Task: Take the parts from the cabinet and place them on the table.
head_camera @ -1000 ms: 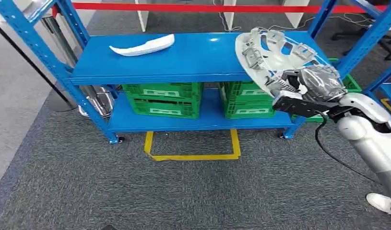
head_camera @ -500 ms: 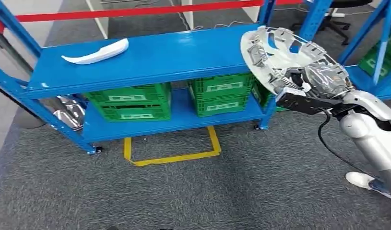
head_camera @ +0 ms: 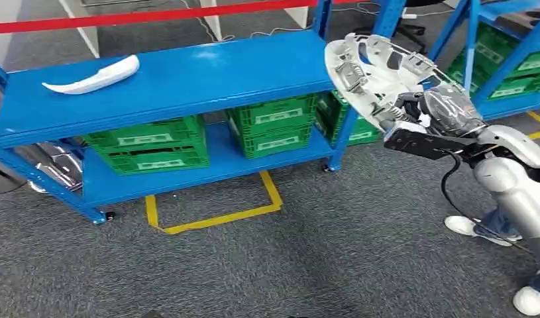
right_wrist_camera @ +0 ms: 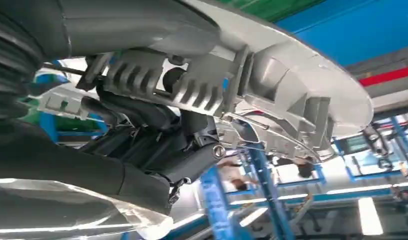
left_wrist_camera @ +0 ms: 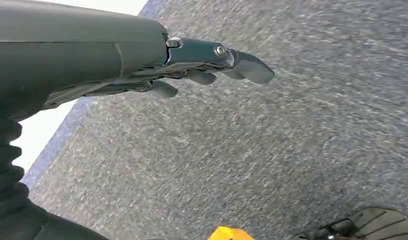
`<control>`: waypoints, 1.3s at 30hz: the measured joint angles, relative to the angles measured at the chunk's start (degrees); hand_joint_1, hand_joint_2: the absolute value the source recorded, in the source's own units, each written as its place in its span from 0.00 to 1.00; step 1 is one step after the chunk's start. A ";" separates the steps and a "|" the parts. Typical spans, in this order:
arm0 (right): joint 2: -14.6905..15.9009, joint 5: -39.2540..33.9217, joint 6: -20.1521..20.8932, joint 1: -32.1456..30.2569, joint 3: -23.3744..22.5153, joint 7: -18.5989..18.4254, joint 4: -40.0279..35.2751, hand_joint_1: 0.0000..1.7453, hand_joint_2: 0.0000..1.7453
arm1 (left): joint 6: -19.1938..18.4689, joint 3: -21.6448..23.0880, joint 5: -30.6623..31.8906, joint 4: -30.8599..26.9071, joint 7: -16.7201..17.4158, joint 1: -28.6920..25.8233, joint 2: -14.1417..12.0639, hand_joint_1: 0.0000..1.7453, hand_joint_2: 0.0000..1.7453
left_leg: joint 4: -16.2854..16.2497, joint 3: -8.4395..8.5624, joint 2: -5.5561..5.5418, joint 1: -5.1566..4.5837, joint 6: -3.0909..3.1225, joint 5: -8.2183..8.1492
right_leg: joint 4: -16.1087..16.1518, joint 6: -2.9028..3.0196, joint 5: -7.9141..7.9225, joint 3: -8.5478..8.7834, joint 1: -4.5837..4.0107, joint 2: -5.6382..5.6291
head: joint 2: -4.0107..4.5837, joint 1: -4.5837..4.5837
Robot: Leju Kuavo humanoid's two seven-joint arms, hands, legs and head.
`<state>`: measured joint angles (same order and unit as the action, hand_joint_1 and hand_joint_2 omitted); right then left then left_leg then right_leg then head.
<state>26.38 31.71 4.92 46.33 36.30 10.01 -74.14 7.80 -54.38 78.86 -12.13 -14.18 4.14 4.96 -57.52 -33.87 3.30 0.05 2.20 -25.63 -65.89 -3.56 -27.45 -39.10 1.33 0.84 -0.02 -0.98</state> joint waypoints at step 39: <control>0.07 -0.72 3.43 1.59 6.80 -0.24 -9.09 1.00 1.00 | -0.77 0.02 0.83 0.07 0.13 0.07 -0.57 0.00 1.00 | -3.68 0.00 -0.12 -0.03 -2.32 -4.52 | 7.33 2.99 1.85 3.20 -0.34 0.33 | 0.00 -0.02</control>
<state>26.45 30.99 8.35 47.92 43.10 9.77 -83.23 7.04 -54.36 79.69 -12.07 -14.05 4.20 4.39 -61.19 -33.87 3.17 0.02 -0.12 -30.15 -58.56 -0.57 -25.60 -35.90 0.99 1.17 -0.02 -1.01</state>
